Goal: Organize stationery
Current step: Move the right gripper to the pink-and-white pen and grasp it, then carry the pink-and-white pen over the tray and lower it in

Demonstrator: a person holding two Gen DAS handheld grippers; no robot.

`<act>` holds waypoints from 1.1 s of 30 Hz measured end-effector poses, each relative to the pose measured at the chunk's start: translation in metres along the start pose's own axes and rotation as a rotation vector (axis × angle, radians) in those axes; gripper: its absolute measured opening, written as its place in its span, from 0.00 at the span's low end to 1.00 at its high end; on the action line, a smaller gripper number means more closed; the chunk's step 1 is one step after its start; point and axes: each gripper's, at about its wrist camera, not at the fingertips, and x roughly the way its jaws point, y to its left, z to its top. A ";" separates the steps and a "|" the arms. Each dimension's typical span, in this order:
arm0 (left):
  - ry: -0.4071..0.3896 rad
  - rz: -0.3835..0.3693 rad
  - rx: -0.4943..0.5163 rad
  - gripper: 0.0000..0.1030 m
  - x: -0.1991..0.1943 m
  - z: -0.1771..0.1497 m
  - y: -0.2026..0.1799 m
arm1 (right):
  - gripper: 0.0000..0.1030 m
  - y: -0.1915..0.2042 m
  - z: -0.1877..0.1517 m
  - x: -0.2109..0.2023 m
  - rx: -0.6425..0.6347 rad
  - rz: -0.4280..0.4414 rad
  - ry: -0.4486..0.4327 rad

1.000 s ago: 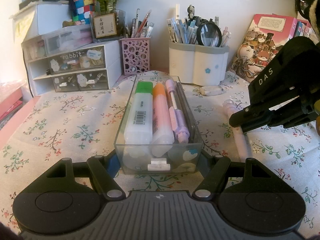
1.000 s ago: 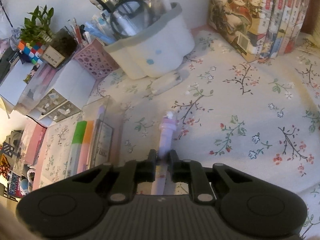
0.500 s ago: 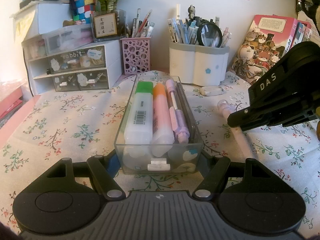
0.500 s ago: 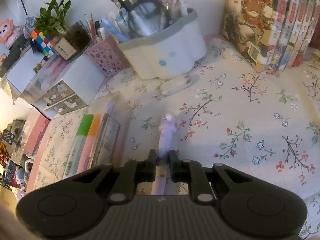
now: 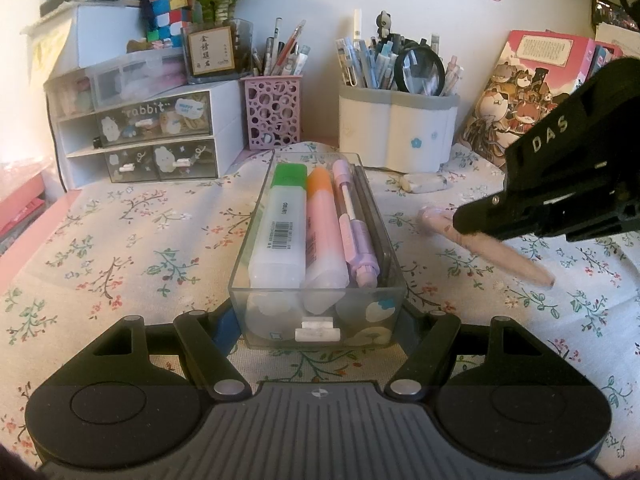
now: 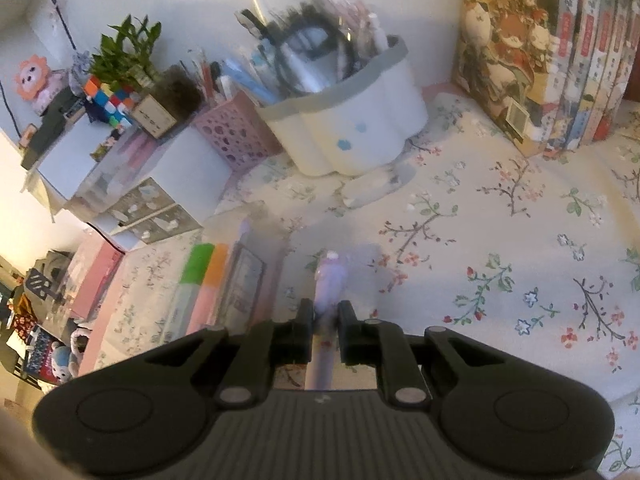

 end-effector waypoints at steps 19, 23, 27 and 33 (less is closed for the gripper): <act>0.000 0.000 0.000 0.70 0.000 0.000 0.000 | 0.00 0.015 0.006 0.001 -0.090 -0.016 0.020; 0.000 0.000 0.000 0.70 0.000 0.000 0.000 | 0.20 0.028 0.002 0.011 -0.227 -0.001 0.097; 0.000 0.000 0.000 0.70 0.000 0.000 0.000 | 0.22 0.037 -0.001 0.023 -0.329 -0.011 0.156; 0.000 0.000 0.001 0.70 0.000 0.000 0.000 | 0.12 0.042 -0.005 0.036 -0.349 -0.009 0.183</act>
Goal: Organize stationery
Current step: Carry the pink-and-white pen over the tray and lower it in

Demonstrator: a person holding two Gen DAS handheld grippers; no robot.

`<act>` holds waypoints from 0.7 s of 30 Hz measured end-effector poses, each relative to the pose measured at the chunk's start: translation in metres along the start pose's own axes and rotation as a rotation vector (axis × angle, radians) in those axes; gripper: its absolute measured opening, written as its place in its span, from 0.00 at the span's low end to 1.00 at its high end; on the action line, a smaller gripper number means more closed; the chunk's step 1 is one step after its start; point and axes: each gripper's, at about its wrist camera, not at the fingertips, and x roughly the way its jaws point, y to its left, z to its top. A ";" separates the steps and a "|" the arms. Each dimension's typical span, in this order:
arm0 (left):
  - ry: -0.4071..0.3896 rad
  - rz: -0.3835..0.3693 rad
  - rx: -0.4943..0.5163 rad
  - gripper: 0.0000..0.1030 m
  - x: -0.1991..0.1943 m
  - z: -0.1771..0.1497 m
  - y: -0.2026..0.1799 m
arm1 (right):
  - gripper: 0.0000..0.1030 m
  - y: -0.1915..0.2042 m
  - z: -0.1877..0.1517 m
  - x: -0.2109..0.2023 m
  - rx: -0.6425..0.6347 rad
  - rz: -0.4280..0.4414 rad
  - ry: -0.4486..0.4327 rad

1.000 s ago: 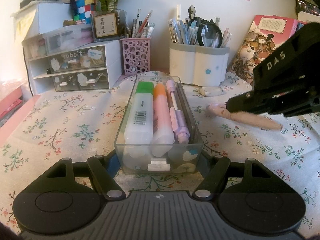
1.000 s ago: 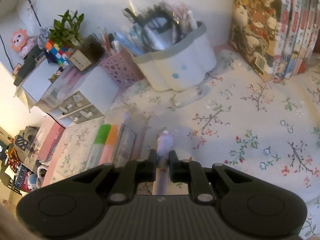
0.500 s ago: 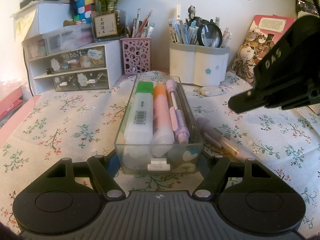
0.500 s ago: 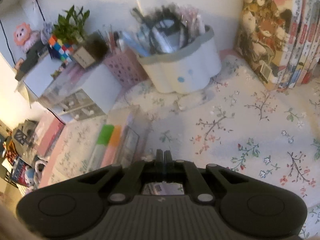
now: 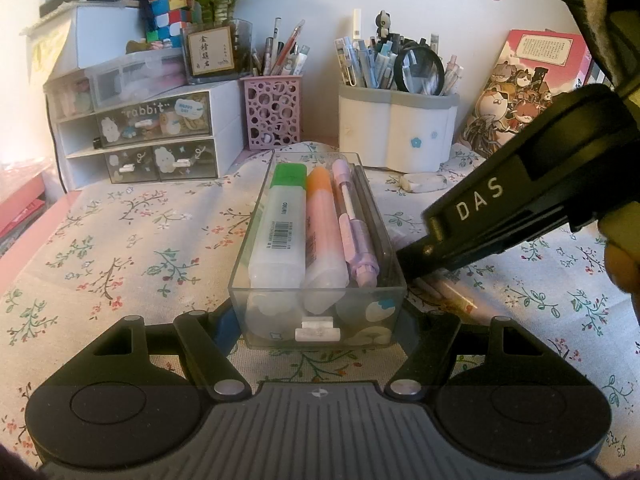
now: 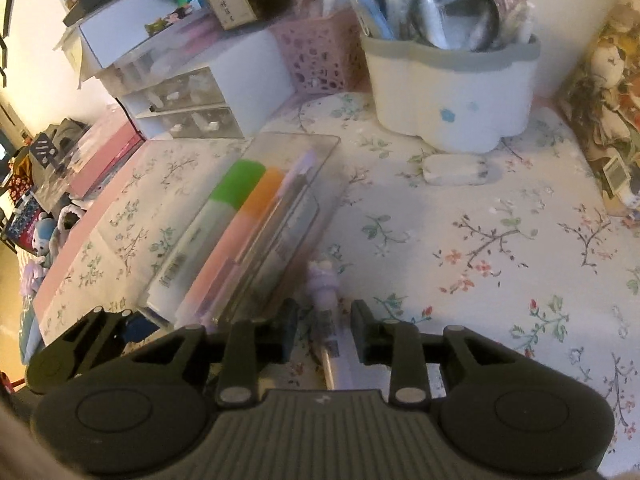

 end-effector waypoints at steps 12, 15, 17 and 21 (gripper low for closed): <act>0.000 0.000 0.001 0.70 0.000 0.000 0.000 | 0.07 -0.027 0.003 -0.010 0.219 0.046 -0.070; 0.000 0.000 0.001 0.70 0.000 0.000 0.000 | 0.07 -0.034 0.005 -0.015 0.292 0.072 -0.100; 0.000 0.000 0.001 0.70 0.000 0.000 0.000 | 0.07 -0.039 0.005 -0.018 0.341 0.090 -0.118; 0.000 0.000 0.001 0.70 0.000 0.000 0.000 | 0.07 -0.047 0.008 -0.025 0.426 0.134 -0.158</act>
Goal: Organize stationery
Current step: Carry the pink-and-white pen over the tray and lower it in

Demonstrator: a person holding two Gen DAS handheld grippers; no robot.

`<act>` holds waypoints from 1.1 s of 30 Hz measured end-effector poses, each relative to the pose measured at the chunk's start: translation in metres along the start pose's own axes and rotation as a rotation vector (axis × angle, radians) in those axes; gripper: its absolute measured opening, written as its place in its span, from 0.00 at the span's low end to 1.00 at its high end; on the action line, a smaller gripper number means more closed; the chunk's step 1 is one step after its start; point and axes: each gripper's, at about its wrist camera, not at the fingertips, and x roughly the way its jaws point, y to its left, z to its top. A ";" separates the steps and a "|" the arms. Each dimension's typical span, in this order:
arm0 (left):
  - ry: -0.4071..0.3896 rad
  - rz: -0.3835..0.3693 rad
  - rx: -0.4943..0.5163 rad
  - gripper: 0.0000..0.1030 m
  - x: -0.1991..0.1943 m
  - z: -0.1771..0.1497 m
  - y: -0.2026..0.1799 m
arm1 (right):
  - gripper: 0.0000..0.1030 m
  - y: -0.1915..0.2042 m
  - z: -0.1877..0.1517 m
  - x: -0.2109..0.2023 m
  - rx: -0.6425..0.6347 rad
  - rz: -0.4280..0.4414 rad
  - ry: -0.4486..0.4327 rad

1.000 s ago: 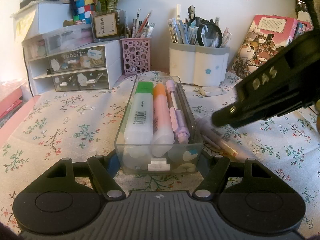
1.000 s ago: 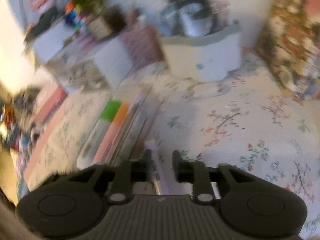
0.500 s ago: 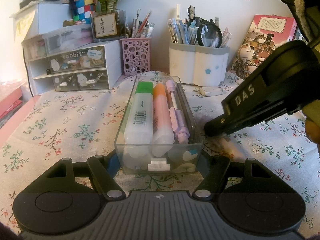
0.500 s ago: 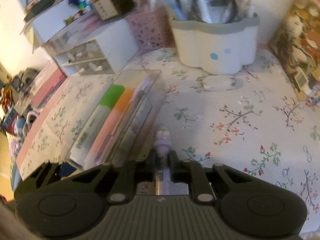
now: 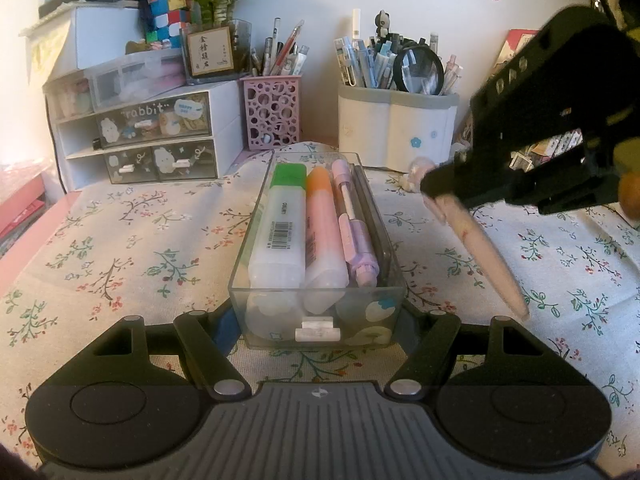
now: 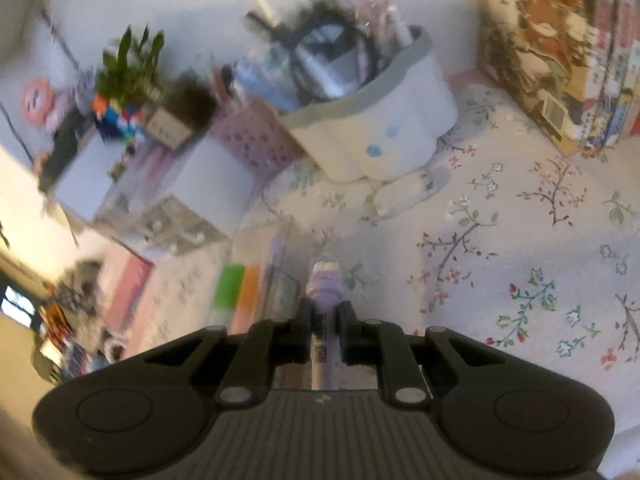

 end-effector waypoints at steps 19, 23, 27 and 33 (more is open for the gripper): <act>0.000 -0.001 0.001 0.70 0.000 0.000 0.000 | 0.07 -0.003 0.005 -0.010 0.296 0.211 -0.086; 0.000 -0.001 0.001 0.70 0.000 0.000 0.000 | 0.07 0.010 0.006 -0.005 0.231 0.182 -0.091; 0.000 -0.002 0.002 0.70 0.000 0.000 -0.001 | 0.07 0.020 0.007 0.007 0.190 0.162 -0.066; 0.000 -0.002 0.002 0.70 0.000 0.000 -0.001 | 0.07 0.034 0.007 0.021 0.122 0.101 -0.043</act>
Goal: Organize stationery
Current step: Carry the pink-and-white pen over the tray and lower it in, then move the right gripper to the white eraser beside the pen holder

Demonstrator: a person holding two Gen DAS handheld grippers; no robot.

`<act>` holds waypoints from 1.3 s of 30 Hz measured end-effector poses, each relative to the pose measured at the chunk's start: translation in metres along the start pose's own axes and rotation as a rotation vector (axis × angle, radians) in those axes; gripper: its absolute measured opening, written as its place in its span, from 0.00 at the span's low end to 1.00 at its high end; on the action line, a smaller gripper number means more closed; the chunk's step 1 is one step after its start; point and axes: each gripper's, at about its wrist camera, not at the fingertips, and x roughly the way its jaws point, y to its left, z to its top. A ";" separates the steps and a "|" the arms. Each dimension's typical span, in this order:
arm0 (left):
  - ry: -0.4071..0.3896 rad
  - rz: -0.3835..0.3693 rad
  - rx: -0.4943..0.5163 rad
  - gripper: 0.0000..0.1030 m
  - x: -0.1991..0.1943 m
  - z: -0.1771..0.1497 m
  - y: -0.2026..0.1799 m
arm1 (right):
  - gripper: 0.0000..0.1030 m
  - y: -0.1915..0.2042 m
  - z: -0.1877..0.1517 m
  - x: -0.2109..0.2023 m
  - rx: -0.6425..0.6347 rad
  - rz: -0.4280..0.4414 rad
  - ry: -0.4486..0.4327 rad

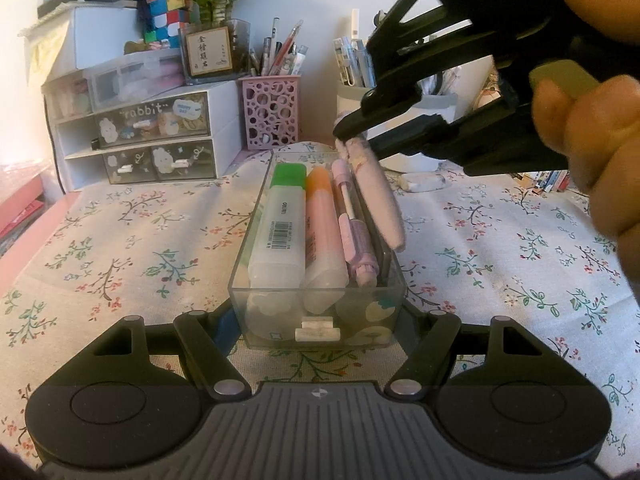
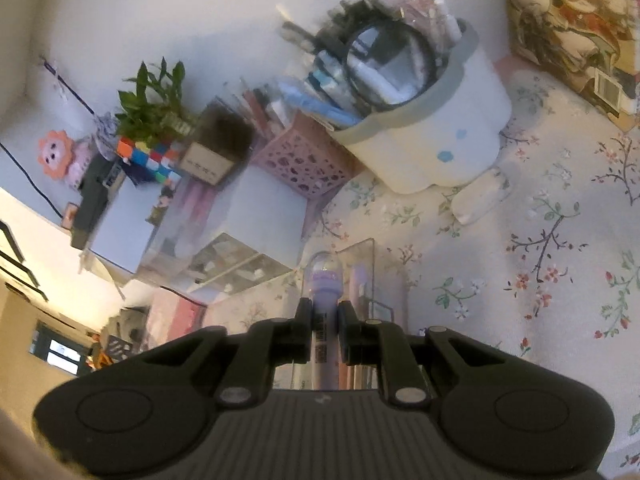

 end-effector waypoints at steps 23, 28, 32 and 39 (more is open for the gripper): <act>0.000 0.000 0.000 0.70 0.000 0.000 0.000 | 0.19 -0.052 0.019 -0.058 -0.048 -0.206 -0.219; 0.000 -0.001 0.001 0.70 0.000 0.000 0.000 | 0.28 -0.085 0.023 -0.070 -0.102 -0.374 -0.253; 0.000 -0.001 0.001 0.70 0.000 0.000 0.000 | 0.36 -0.083 0.021 -0.057 -0.248 -0.406 -0.200; 0.000 -0.001 0.001 0.70 0.000 0.000 0.000 | 0.39 -0.064 0.037 -0.011 -0.506 -0.363 -0.085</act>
